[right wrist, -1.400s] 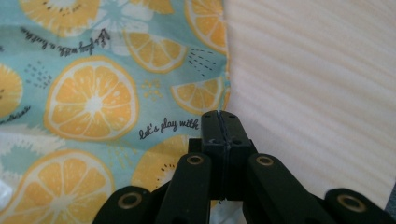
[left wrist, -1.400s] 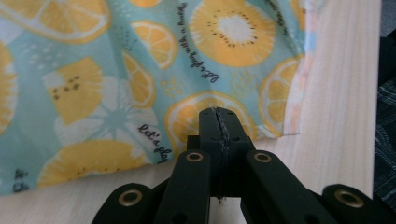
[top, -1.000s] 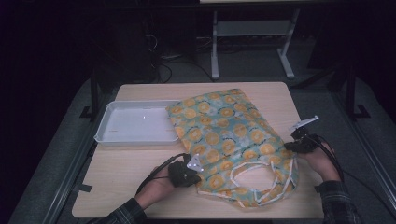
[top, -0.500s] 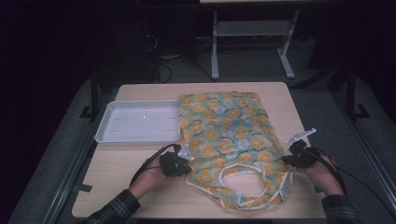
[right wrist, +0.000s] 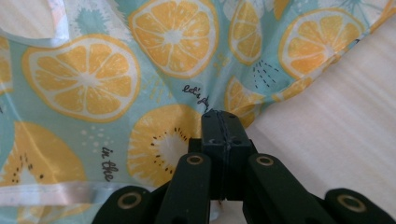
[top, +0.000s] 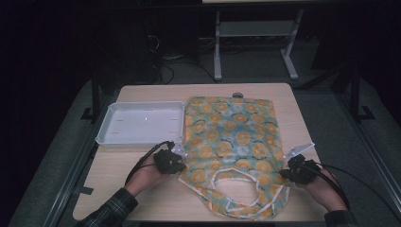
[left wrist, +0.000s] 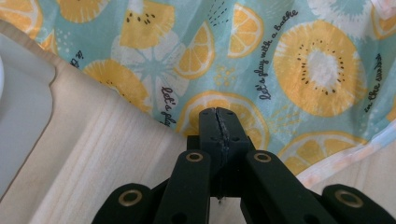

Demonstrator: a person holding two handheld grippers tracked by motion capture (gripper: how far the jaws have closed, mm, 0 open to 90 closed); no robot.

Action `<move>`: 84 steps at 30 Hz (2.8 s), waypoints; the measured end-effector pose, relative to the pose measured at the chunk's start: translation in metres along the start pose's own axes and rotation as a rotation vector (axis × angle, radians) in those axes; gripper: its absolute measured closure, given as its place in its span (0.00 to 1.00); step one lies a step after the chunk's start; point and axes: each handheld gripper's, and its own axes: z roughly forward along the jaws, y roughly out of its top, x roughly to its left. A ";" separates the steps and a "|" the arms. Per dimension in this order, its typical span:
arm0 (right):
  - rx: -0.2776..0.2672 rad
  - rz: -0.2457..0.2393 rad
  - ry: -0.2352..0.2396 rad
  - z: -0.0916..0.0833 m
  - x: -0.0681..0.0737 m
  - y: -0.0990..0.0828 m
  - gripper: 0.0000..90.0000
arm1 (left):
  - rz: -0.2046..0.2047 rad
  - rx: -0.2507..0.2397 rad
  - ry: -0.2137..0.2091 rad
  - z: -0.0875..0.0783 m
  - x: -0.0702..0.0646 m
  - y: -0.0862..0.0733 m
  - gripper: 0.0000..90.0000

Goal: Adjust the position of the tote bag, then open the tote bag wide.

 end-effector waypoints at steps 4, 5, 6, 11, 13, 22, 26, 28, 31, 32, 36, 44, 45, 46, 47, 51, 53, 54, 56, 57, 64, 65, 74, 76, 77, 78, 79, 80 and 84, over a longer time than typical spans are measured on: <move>0.006 -0.010 0.017 0.001 0.006 -0.004 0.99 | 0.005 0.005 -0.008 -0.002 -0.002 -0.004 1.00; 0.008 -0.015 0.018 0.001 0.008 -0.004 0.99 | 0.004 -0.001 -0.006 -0.003 -0.004 -0.005 1.00; 0.007 -0.021 0.016 0.001 0.010 -0.004 0.99 | 0.009 0.002 -0.007 -0.004 -0.004 -0.006 1.00; 0.011 -0.040 0.003 -0.001 0.017 -0.008 0.99 | 0.014 0.004 -0.010 -0.008 -0.008 -0.013 1.00; 0.011 -0.042 0.001 -0.002 0.019 -0.010 0.99 | 0.012 0.004 -0.012 -0.009 -0.008 -0.015 1.00; -0.053 -0.034 -0.006 -0.014 0.024 -0.012 0.75 | -0.021 -0.019 -0.036 -0.016 -0.009 -0.015 0.87; -0.112 -0.027 0.006 -0.022 0.026 -0.010 0.65 | -0.030 -0.064 -0.045 -0.025 -0.013 -0.011 0.79; -0.126 -0.020 0.023 -0.023 0.028 -0.009 0.63 | -0.036 -0.090 -0.061 -0.028 -0.016 -0.009 0.72; -0.126 -0.044 0.053 -0.023 0.035 -0.006 0.60 | -0.051 -0.112 -0.081 -0.030 -0.020 -0.004 0.62; -0.121 -0.051 0.060 -0.023 0.038 -0.006 0.59 | -0.056 -0.122 -0.090 -0.029 -0.022 -0.003 0.60; -0.125 -0.064 0.082 -0.024 0.044 -0.004 0.56 | -0.063 -0.147 -0.108 -0.028 -0.030 0.003 0.51; -0.121 -0.088 0.105 -0.022 0.053 -0.004 0.50 | -0.034 -0.152 -0.141 -0.019 -0.043 0.016 0.42; -0.120 -0.091 0.109 -0.022 0.054 -0.004 0.50 | -0.022 -0.146 -0.147 -0.018 -0.045 0.017 0.41; -0.120 -0.093 0.112 -0.022 0.055 -0.004 0.49 | -0.028 -0.148 -0.151 -0.016 -0.048 0.018 0.40; -0.120 -0.094 0.112 -0.022 0.056 -0.005 0.49 | -0.023 -0.146 -0.153 -0.015 -0.050 0.019 0.39; -0.122 -0.102 0.120 -0.024 0.060 -0.008 0.47 | 0.012 -0.124 -0.163 -0.009 -0.058 0.021 0.37; -0.114 -0.109 0.123 -0.024 0.062 -0.011 0.46 | 0.025 -0.107 -0.163 -0.005 -0.062 0.022 0.36; -0.111 -0.115 0.125 -0.023 0.064 -0.013 0.45 | 0.030 -0.100 -0.162 -0.004 -0.063 0.022 0.35; -0.100 -0.120 0.129 -0.022 0.066 -0.015 0.45 | 0.034 -0.096 -0.158 0.000 -0.066 0.023 0.34; -0.094 -0.126 0.131 -0.021 0.067 -0.016 0.44 | 0.037 -0.089 -0.156 0.001 -0.067 0.023 0.33; -0.058 -0.174 0.148 -0.012 0.072 -0.021 0.37 | 0.084 -0.045 -0.131 0.010 -0.076 0.023 0.25; -0.055 -0.178 0.148 -0.011 0.073 -0.022 0.36 | 0.076 -0.053 -0.127 0.012 -0.078 0.022 0.25; -0.018 -0.218 0.138 -0.004 0.075 -0.028 0.32 | 0.116 -0.010 -0.087 0.020 -0.083 0.021 0.19; -0.016 -0.227 0.131 -0.003 0.075 -0.028 0.32 | 0.116 -0.007 -0.087 0.020 -0.083 0.021 0.19; -0.017 -0.232 0.124 -0.003 0.075 -0.028 0.32 | 0.117 -0.006 -0.087 0.020 -0.083 0.021 0.19; -0.016 -0.231 0.125 -0.003 0.076 -0.029 0.33 | 0.117 -0.006 -0.088 0.019 -0.083 0.021 0.19; -0.015 -0.234 0.125 -0.003 0.076 -0.028 0.33 | 0.120 -0.003 -0.086 0.019 -0.082 0.020 0.19; -0.015 -0.232 0.124 -0.003 0.076 -0.028 0.33 | 0.119 -0.002 -0.085 0.018 -0.083 0.020 0.20; -0.014 -0.221 0.122 -0.004 0.076 -0.028 0.39 | 0.118 -0.007 -0.091 0.016 -0.082 0.020 0.31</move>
